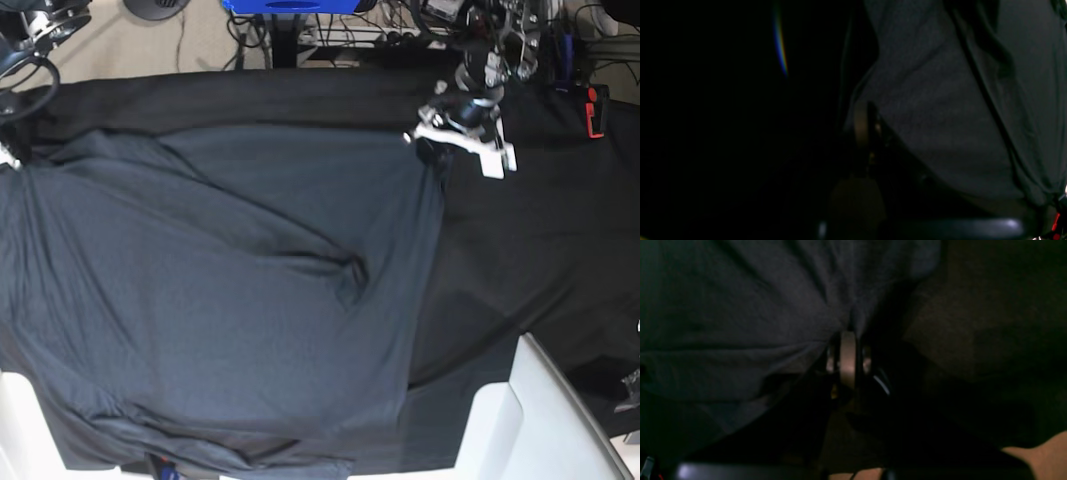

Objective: Fold the T-shirt properly
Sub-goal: 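Grasp the shirt's collar edge with the left gripper and pull it taut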

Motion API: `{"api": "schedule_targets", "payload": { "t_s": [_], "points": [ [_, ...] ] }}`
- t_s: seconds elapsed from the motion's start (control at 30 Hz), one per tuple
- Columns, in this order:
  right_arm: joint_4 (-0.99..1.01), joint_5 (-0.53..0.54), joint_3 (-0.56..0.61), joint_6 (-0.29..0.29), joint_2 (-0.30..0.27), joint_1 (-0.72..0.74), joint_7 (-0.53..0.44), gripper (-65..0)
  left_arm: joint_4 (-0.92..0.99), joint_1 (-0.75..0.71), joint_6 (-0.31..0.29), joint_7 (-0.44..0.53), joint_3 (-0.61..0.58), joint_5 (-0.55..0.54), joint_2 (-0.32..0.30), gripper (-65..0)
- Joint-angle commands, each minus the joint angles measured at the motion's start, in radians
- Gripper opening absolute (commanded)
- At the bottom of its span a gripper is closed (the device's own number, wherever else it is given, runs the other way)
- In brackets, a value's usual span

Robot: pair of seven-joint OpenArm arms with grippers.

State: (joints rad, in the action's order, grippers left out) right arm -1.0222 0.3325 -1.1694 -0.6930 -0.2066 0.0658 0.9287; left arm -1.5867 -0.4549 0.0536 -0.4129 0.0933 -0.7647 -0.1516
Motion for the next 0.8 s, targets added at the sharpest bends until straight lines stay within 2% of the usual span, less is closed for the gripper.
{"api": "schedule_targets", "payload": {
  "t_s": [0.0, 0.23, 0.37, 0.53, 0.77],
  "points": [
    [-0.019, 0.009, -0.004, -0.005, -0.023, -0.005, -0.006, -64.8, -0.031, -0.012, -0.004, 0.018, 0.023, -0.006, -0.007, -65.0],
    [-0.076, 0.009, -0.005, -0.005, 0.023, -0.062, -0.006, -64.8, -0.128, -0.092, -0.004, 0.010, 0.101, -0.006, -0.007, -65.0],
    [-0.166, 0.006, -0.001, -0.005, 0.071, -0.100, 0.005, -64.8, -0.136, -0.095, -0.007, -0.100, 0.145, -0.005, -0.006, -65.0],
    [-0.260, 0.006, 0.001, -0.005, 0.118, -0.140, 0.040, -64.8, -0.136, -0.109, -0.007, -0.122, 0.158, -0.005, -0.006, -65.0],
    [-0.272, 0.003, 0.001, -0.005, 0.126, -0.148, 0.040, -64.8, -0.136, -0.130, -0.007, -0.122, 0.153, -0.005, -0.006, -65.0]
  ]
}}
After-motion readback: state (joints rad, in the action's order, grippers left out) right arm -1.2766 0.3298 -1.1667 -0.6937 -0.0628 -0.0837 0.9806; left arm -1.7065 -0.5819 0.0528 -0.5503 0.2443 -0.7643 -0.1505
